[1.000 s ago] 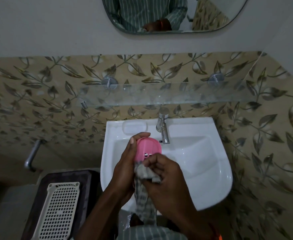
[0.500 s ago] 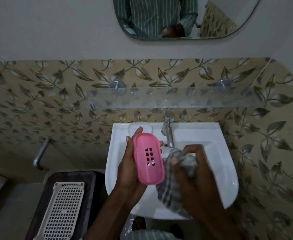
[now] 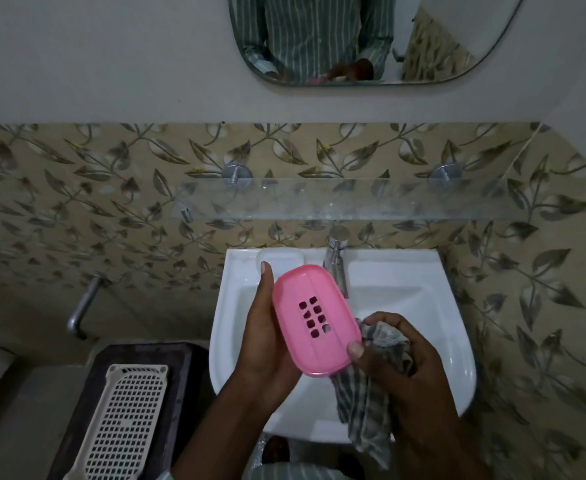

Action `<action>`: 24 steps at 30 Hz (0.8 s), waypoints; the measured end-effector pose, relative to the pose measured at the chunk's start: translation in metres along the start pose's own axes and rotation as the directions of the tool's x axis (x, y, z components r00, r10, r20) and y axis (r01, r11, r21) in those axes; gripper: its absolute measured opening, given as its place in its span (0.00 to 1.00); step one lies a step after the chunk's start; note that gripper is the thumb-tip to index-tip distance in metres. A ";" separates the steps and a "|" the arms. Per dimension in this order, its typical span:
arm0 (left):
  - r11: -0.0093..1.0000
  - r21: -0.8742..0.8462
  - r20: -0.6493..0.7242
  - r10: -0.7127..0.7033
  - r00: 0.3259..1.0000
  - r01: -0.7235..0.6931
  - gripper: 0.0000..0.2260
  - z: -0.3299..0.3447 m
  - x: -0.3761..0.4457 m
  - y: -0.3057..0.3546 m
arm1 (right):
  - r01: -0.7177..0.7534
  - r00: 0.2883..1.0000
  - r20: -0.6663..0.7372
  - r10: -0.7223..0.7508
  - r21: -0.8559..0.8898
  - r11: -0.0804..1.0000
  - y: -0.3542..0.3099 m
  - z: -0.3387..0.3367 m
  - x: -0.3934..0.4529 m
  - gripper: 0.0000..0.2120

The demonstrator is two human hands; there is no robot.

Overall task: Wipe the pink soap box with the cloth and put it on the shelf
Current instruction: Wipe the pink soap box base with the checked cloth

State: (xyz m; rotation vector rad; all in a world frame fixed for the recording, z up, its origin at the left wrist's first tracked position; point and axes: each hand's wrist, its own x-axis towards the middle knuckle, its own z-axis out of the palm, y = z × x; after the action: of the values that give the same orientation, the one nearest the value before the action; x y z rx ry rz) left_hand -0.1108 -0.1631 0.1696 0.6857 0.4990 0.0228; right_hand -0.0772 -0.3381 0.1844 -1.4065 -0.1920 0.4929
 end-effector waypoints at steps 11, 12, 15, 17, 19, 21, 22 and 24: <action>0.975 -0.217 0.181 -0.010 0.983 0.050 0.31 -0.011 0.008 -0.004 | -0.120 0.980 -0.168 0.110 -0.052 0.991 -0.006 -0.013 -0.010 0.20; 0.976 -0.214 0.190 0.007 0.982 0.034 0.31 -0.013 0.008 -0.003 | -0.080 0.977 -0.207 0.059 -0.092 0.993 -0.011 -0.017 -0.011 0.18; 0.988 -0.155 0.205 0.043 0.978 -0.011 0.31 -0.013 0.009 -0.003 | 0.124 0.978 -0.165 -0.129 -0.041 0.991 -0.031 -0.014 -0.012 0.16; 0.995 -0.100 0.177 0.037 0.983 -0.019 0.33 -0.007 0.008 -0.008 | 0.271 0.961 -0.031 -0.276 -0.111 0.956 -0.041 0.002 -0.009 0.17; 0.998 -0.029 0.146 0.053 0.988 -0.049 0.33 0.000 0.007 -0.014 | 0.393 0.919 0.106 -0.380 -0.326 0.860 -0.043 0.018 0.002 0.19; 0.997 -0.005 0.138 0.079 0.987 -0.079 0.30 0.004 0.007 -0.020 | 0.479 0.870 0.192 -0.453 -0.540 0.692 -0.046 0.033 0.017 0.21; 0.996 -0.014 0.132 0.093 0.987 -0.092 0.28 0.003 0.007 -0.022 | 0.507 0.851 0.232 -0.472 -0.597 0.621 -0.047 0.039 0.021 0.22; 0.991 0.011 0.087 0.130 0.988 -0.132 0.29 -0.006 0.008 -0.016 | 0.536 0.838 0.313 -0.447 -0.623 0.570 -0.047 0.051 0.021 0.20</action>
State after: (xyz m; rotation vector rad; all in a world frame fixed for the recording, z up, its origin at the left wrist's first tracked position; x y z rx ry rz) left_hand -0.1088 -0.1707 0.1528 0.7316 0.3712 0.1124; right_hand -0.0696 -0.2873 0.2353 -1.9597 -0.9371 0.0023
